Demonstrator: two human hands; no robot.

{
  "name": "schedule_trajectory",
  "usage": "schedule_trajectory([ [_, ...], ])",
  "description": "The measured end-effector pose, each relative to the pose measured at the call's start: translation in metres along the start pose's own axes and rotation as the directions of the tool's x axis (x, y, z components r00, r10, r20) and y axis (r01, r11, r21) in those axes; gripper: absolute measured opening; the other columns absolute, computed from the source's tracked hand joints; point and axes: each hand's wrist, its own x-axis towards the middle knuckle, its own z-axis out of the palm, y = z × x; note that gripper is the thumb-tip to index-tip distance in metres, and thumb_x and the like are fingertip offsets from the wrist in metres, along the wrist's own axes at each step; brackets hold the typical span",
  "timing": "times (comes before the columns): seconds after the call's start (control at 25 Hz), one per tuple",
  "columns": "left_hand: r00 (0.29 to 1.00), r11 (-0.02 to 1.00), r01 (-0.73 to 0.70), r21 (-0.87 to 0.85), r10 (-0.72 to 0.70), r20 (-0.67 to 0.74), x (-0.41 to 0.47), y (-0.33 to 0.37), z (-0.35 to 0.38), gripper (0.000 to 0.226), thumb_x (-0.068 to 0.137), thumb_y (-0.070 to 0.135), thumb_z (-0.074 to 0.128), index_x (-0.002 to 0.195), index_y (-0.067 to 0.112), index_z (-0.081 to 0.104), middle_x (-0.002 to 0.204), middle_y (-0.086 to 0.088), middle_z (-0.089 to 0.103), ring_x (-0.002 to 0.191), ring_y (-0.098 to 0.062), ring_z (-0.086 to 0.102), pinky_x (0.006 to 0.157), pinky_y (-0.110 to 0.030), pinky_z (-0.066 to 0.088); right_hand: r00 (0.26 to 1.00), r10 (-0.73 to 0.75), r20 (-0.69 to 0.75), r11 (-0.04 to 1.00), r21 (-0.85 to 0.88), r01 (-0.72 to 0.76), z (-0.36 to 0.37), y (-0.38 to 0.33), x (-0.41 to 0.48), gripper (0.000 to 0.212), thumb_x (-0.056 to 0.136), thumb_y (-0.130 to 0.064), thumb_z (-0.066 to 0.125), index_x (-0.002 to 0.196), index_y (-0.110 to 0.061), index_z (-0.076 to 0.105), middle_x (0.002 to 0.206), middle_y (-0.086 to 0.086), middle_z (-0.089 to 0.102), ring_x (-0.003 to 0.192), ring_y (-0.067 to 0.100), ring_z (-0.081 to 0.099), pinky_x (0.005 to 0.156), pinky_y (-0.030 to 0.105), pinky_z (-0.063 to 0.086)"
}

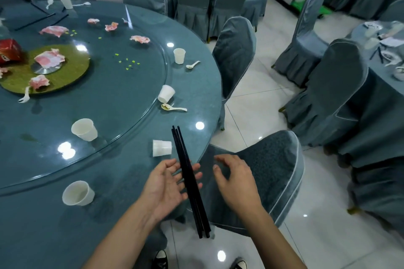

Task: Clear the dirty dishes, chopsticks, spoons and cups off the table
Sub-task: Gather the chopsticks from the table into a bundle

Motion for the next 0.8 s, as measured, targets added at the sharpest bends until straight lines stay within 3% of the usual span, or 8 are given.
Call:
schedule_trajectory([
  [0.36,0.999,0.999,-0.053,-0.004,0.053,-0.005,0.011,-0.089,0.117,0.049,0.099,0.032,0.043,0.135,0.002,0.056,0.126,-0.020,0.069,0.117,-0.037,0.065,0.093,-0.054,0.053,0.999,-0.054,-0.001,0.999,0.005,0.054,-0.110,0.105,0.006,0.026,0.098,-0.032,0.058,0.123,-0.030,0.065,0.119,-0.013,0.064,0.110,0.010,0.054,0.102,0.036,0.045],
  [0.8,0.995,0.995,-0.098,0.022,0.098,0.023,0.045,-0.150,0.237,0.062,0.080,0.031,0.055,0.135,0.001,0.056,0.125,-0.021,0.069,0.119,-0.038,0.064,0.095,-0.056,0.052,0.997,-0.066,-0.038,0.997,0.039,0.068,-0.204,0.193,0.037,0.027,0.098,-0.029,0.058,0.123,-0.029,0.066,0.120,-0.011,0.065,0.112,0.010,0.055,0.103,0.034,0.042],
])
